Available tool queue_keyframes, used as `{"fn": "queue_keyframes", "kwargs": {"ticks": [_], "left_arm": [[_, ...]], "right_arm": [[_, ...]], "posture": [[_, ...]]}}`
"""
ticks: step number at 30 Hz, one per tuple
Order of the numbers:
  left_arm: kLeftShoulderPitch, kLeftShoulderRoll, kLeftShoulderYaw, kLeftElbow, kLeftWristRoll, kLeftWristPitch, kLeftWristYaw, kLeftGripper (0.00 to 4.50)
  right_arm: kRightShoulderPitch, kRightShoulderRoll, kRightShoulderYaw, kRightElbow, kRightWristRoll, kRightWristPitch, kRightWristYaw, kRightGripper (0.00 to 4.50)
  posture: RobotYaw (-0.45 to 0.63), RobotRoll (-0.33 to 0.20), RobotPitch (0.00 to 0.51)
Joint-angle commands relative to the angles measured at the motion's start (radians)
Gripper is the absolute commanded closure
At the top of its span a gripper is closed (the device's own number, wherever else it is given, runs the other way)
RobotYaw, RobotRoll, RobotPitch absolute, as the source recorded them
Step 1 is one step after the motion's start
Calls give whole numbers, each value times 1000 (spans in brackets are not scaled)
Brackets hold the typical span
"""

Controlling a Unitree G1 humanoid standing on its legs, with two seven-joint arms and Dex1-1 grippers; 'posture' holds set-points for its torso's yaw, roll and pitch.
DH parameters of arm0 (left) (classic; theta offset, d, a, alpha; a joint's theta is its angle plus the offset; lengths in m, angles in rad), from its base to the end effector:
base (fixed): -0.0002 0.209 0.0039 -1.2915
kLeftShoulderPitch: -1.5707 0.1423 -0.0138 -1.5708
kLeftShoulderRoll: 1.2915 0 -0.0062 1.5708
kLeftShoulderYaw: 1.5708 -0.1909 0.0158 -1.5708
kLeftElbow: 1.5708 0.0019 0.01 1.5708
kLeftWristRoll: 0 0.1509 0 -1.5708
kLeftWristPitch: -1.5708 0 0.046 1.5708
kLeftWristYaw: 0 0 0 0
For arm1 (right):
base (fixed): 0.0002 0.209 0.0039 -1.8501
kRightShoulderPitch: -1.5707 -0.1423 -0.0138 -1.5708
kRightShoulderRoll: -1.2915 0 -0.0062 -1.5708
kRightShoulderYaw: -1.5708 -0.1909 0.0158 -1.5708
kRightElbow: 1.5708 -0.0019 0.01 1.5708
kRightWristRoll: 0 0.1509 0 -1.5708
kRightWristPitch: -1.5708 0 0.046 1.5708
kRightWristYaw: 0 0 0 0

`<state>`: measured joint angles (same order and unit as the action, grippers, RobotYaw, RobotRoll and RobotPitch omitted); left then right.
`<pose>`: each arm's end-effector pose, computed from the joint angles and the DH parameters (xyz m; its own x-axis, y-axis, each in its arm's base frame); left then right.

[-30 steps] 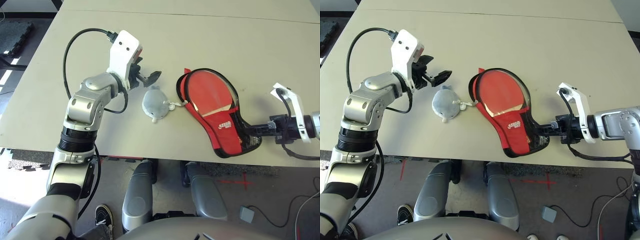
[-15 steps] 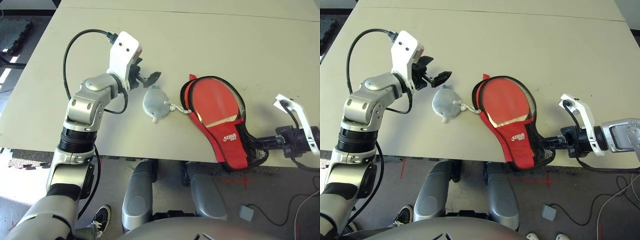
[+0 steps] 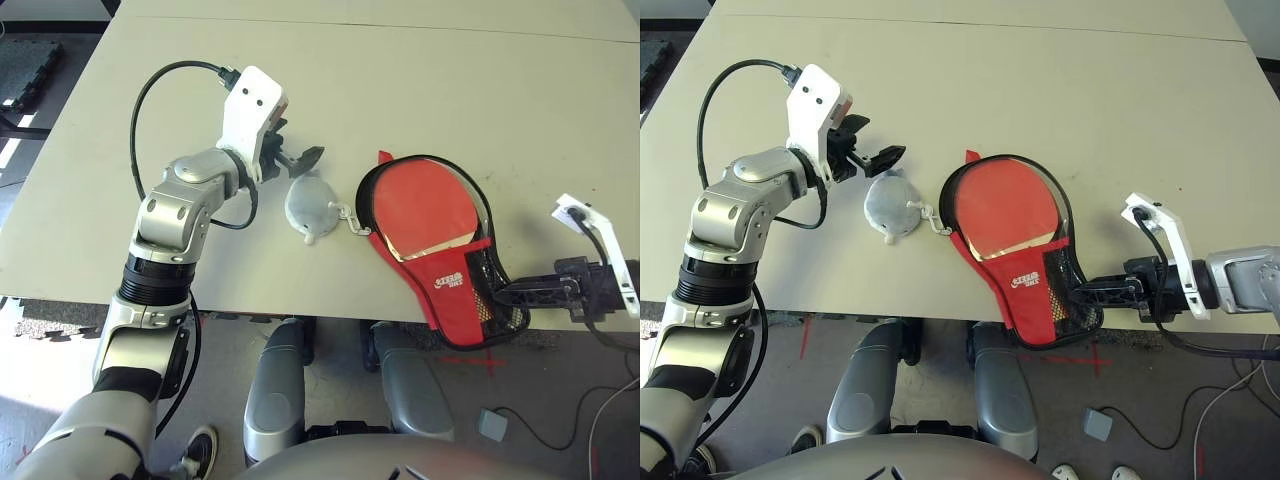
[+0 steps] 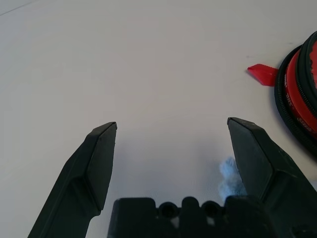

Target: Store the ping-pong paddle in its case and zip it.

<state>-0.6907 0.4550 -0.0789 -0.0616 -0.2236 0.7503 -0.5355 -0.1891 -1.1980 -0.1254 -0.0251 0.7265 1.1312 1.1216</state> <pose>0.3077 0.1738 0.2055 0.8042 -0.5642 -0.1869 0.5942 0.7705 0.2309 0.2176 -0.3436 0.1925 0.3871 0.6353 -0.6682 -0.5480 0.7414 0.3874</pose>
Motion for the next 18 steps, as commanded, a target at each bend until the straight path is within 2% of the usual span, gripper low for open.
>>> {"fn": "queue_keyframes", "kwargs": {"ticks": [1,10,18], "left_arm": [[-6,16,-1,1,11,-8,-11,0],[-9,87,70,-58,-48,56,-51,0],[28,191,134,-114,-104,128,-104,0]], "right_arm": [[-77,16,8,112,-83,-185,48,98],[-404,230,142,274,-264,-539,131,40],[-539,342,240,323,-362,-710,254,40]], "posture": [[28,0,306],[42,0,301],[71,0,305]]}}
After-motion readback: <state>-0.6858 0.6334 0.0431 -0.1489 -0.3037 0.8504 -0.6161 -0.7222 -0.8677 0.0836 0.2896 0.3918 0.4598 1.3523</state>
